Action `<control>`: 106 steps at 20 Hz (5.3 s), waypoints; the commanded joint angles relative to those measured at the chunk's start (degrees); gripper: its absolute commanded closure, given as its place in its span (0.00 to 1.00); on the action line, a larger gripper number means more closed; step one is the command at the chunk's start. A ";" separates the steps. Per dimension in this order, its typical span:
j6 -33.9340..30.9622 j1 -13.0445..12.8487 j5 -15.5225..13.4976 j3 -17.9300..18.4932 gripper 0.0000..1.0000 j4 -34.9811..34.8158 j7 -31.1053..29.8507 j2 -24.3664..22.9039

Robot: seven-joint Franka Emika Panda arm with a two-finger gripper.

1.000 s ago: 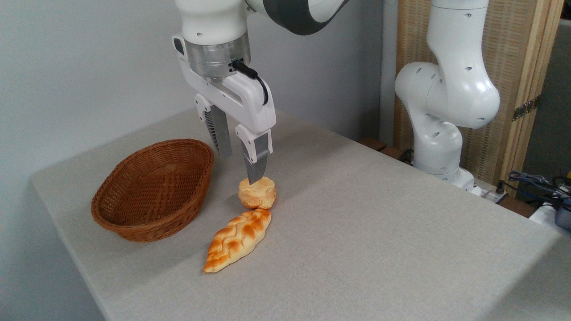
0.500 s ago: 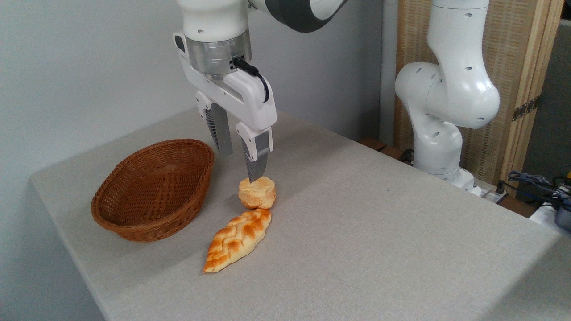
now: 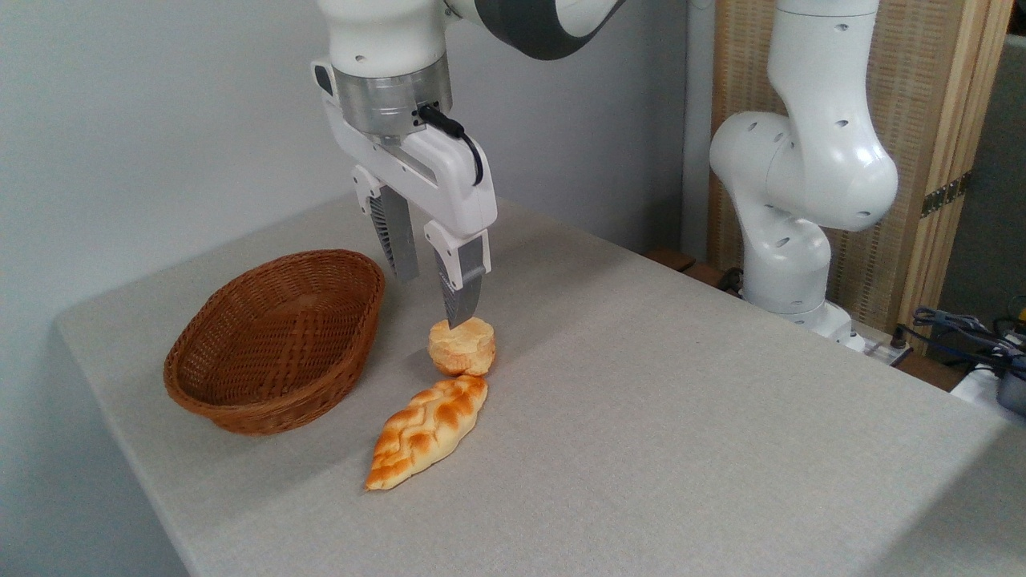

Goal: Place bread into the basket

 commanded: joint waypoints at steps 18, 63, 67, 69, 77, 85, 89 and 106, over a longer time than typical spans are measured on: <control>15.53 -11.86 -0.35 0.69 0.00 -18.15 0.56 -2.04; 32.56 -13.36 -1.84 -5.20 0.00 4.79 -31.49 18.35; 34.78 -13.36 -2.28 -5.37 0.00 4.79 -33.63 19.50; 34.78 -13.36 -2.19 -5.37 0.00 4.79 -33.63 19.41; 34.61 -13.36 -1.84 -5.29 0.00 4.70 -33.54 18.97; 28.39 -12.39 -1.58 -3.80 0.00 3.99 -32.67 12.74; 18.81 -12.39 1.41 0.24 0.00 2.42 -24.70 7.91; 3.76 -12.48 12.93 10.53 0.00 -4.62 1.26 -3.35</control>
